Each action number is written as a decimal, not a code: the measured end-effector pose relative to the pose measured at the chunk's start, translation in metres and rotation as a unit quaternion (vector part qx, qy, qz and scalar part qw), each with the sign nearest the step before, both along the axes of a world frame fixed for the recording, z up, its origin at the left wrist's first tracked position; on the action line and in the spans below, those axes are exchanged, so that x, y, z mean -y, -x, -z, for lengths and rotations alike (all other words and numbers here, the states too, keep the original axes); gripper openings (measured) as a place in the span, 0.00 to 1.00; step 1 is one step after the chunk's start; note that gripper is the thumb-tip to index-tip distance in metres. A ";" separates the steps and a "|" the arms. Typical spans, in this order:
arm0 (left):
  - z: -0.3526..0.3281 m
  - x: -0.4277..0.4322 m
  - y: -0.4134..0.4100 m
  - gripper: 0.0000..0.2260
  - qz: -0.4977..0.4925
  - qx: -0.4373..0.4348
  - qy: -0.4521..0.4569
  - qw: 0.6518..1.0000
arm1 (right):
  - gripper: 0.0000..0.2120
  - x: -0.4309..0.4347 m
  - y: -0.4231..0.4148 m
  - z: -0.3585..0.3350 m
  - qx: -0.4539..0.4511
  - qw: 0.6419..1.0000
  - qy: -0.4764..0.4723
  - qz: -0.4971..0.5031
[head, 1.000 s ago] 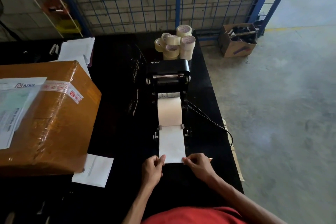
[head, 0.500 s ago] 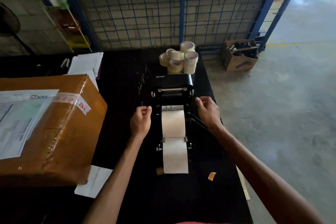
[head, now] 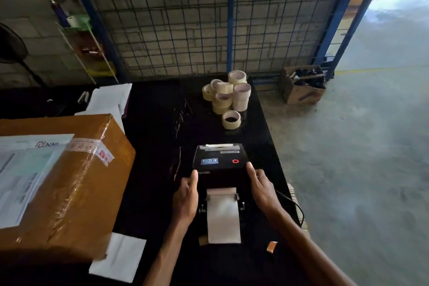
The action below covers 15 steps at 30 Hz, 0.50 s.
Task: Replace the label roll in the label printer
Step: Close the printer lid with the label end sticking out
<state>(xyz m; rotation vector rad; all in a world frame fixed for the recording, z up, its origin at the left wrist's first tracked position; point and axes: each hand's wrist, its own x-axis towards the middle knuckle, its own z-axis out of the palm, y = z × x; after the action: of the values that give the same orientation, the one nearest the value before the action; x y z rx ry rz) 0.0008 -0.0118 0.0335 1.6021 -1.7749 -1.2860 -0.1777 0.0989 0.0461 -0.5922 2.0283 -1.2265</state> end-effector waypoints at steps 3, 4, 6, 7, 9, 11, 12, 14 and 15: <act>0.027 -0.034 -0.015 0.35 -0.010 0.019 -0.039 0.999 | 0.26 -0.030 -0.019 0.036 0.027 1.000 -0.014 0.000; 0.036 -0.039 -0.017 0.34 -0.013 0.028 -0.054 0.998 | 0.23 -0.035 -0.024 0.047 0.030 0.999 -0.018 0.000; 0.048 -0.045 -0.018 0.32 -0.013 0.051 -0.071 0.996 | 0.18 -0.040 -0.030 0.062 0.024 0.999 -0.022 0.003; 0.053 -0.047 -0.018 0.32 -0.009 0.062 -0.071 0.995 | 0.16 -0.041 -0.033 0.067 0.019 1.000 -0.020 0.007; 0.062 -0.048 -0.018 0.32 -0.005 0.076 -0.064 0.995 | 0.13 -0.043 -0.035 0.074 0.014 1.000 -0.015 0.011; 0.069 -0.048 -0.020 0.32 -0.010 0.076 -0.058 0.995 | 0.11 -0.045 -0.036 0.078 0.011 1.000 -0.007 0.007; 0.072 -0.048 -0.020 0.32 -0.015 0.071 -0.055 0.996 | 0.11 -0.047 -0.036 0.080 0.011 1.000 -0.003 0.005; 0.080 -0.051 -0.022 0.31 -0.025 0.058 -0.045 0.997 | 0.13 -0.049 -0.037 0.083 0.015 1.000 0.003 0.005; 0.083 -0.053 -0.023 0.30 -0.032 0.052 -0.043 0.997 | 0.14 -0.051 -0.038 0.084 0.015 1.000 0.003 0.006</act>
<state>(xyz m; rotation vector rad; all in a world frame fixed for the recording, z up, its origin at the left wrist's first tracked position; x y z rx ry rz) 0.0235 0.0411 -0.0493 1.7896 -1.7338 -1.2862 -0.1398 0.1495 -0.0382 -0.5628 2.0060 -1.2415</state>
